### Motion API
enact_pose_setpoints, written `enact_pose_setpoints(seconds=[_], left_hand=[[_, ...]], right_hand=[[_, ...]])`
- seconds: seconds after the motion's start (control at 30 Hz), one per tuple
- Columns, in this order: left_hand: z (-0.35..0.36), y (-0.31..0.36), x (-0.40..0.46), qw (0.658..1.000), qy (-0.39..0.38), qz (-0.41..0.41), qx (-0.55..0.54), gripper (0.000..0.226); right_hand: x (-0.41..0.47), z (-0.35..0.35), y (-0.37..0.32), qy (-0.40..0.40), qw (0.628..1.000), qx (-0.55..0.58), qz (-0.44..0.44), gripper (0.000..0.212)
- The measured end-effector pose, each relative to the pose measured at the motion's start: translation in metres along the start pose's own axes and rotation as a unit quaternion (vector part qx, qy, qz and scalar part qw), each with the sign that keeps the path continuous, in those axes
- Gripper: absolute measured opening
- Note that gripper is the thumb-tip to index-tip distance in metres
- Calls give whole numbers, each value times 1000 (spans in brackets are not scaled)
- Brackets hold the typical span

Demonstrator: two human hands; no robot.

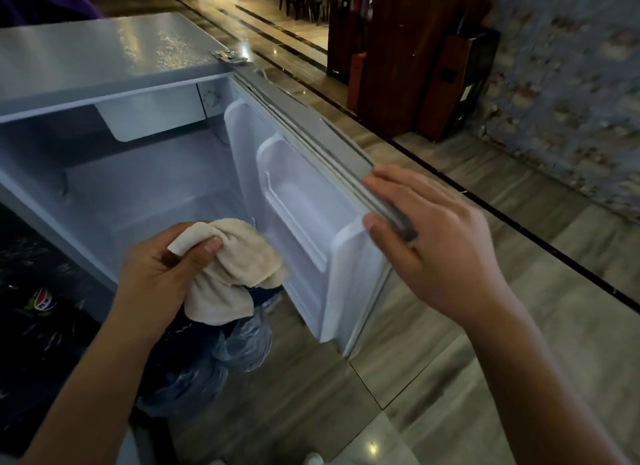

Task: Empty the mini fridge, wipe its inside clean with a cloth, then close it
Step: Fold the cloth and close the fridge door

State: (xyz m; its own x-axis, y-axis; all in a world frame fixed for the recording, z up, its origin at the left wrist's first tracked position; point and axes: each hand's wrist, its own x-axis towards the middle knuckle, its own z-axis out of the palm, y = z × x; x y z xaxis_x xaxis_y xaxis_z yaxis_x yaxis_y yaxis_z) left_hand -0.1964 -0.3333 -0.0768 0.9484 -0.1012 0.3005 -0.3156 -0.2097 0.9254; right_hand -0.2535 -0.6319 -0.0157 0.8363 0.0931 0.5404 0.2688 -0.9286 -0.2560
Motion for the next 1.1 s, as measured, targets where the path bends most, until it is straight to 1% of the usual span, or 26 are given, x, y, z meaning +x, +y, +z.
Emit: enact_pose_setpoints(seconds=[0.07, 0.17, 0.23, 0.33, 0.43, 0.6, 0.7, 0.8, 0.97, 1.1], left_hand=[[-12, -6, -4, 1000, 19, -7, 12, 11], [-35, -17, -14, 997, 70, -30, 26, 12], [-52, -23, -21, 994, 102, -44, 24, 15], [-80, -27, -34, 988, 140, -51, 47, 9], [-104, -27, -47, 982, 166, -48, 71, 14], [-139, -32, -67, 967, 230, -69, 86, 11], [-153, -34, -81, 956, 257, -80, 120, 12], [-159, -35, -92, 947, 280, -90, 129, 23], [-165, -38, -100, 946, 300, -89, 88, 28], [-174, -47, -103, 941, 310, -107, 83, 21]], right_hand=[[-2, 3, -16, -43, 998, 41, -24, 52], [1, 12, -40, -93, 990, 90, -59, 62], [5, 21, -55, -103, 985, 107, -89, 66], [17, 41, -78, -105, 971, 165, -139, 69], [29, 66, -97, -104, 952, 219, -187, 70], [51, 105, -128, -64, 934, 261, -236, 67], [66, 136, -145, -19, 922, 281, -265, 64], [81, 167, -163, 26, 916, 282, -283, 55], [105, 206, -200, 65, 923, 244, -289, 52], [126, 226, -229, 48, 941, 178, -283, 58]])
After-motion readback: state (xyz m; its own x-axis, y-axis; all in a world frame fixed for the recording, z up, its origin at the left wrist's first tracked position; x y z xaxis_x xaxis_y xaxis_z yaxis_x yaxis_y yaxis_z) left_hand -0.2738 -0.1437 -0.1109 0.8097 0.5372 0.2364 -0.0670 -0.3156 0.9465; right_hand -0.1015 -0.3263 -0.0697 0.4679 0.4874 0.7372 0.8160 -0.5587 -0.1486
